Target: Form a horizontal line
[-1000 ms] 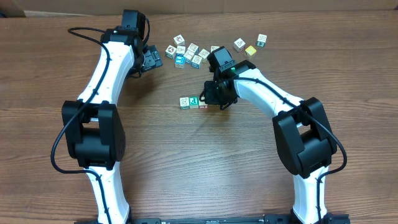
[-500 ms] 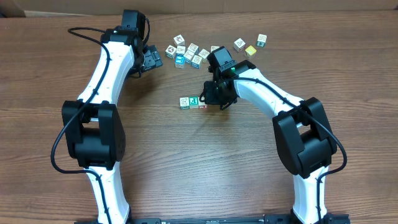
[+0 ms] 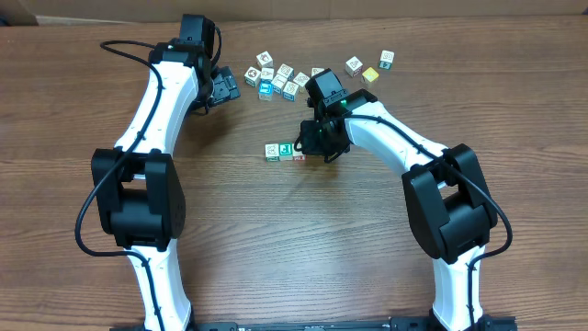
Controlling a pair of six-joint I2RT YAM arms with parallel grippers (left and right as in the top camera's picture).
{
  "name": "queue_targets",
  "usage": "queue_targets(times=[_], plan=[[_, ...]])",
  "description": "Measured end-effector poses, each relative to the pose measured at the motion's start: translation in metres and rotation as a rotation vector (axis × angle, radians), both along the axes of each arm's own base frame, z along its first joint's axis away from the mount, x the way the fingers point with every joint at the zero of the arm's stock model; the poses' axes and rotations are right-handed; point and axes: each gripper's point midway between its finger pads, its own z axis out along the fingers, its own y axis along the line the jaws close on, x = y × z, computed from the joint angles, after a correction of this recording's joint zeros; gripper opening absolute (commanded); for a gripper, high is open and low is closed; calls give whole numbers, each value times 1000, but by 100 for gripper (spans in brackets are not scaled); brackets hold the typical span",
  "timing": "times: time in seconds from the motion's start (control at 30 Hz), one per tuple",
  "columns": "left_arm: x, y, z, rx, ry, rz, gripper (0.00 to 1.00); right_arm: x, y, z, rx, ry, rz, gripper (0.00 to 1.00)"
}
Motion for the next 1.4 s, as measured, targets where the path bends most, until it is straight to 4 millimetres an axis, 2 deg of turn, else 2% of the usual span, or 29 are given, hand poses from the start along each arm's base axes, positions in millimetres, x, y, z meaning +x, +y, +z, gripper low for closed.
queue_targets(times=[0.33, 0.57, 0.77, 0.97, 1.4], plan=[[0, 0, 0, 0, 0, 0, 100, 0, 0, 0, -1, 1, -1, 4], [0, 0, 0, 0, 0, 0, 100, -3, -11, -3, -36, 30, -68, 4], [0, 0, 0, 0, 0, 0, 100, -13, -28, -7, -75, 100, -120, 4], [0, 0, 0, 0, 0, 0, 100, -35, -38, -10, -124, 188, -126, 4], [0, 0, 0, 0, 0, 0, 100, -56, -3, -10, -150, 161, -27, 4]])
